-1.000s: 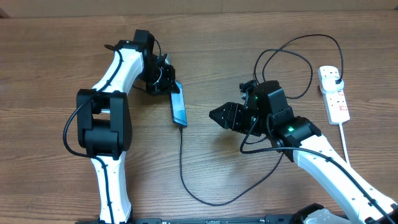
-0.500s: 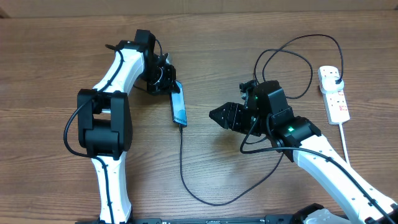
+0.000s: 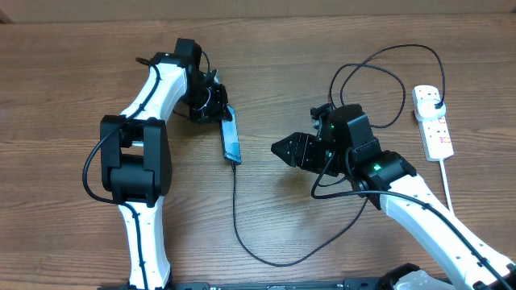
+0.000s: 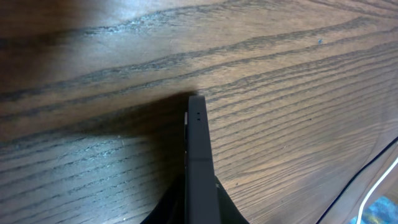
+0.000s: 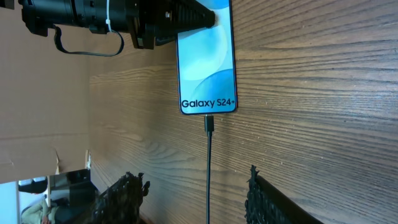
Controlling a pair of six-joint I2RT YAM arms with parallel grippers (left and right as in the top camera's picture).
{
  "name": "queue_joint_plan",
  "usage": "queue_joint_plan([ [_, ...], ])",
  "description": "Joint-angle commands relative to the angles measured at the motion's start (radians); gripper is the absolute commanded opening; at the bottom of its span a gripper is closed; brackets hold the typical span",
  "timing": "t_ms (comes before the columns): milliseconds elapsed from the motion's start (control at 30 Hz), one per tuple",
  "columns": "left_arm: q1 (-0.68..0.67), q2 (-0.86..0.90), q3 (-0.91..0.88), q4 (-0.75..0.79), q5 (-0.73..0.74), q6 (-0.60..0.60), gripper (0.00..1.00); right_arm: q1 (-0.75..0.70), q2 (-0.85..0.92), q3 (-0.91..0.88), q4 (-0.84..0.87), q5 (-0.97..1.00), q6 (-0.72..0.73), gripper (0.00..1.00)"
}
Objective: Plug charger to phone and switch on socket
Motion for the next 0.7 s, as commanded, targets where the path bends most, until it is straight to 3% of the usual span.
queue_joint_plan([
  [0,-0.008,-0.027,-0.005,-0.003,0.011,-0.014,0.13,-0.003,0.002,0.013,0.005,0.011,-0.008,0.56],
  [367,-0.008,-0.027,-0.005,-0.003,0.011,-0.013,0.22,-0.003,0.002,0.013,0.002,0.019,-0.008,0.56],
  [667,-0.008,-0.027,-0.005,-0.003,0.011,-0.013,0.22,-0.003,0.002,0.013,0.002,0.019,-0.008,0.56],
])
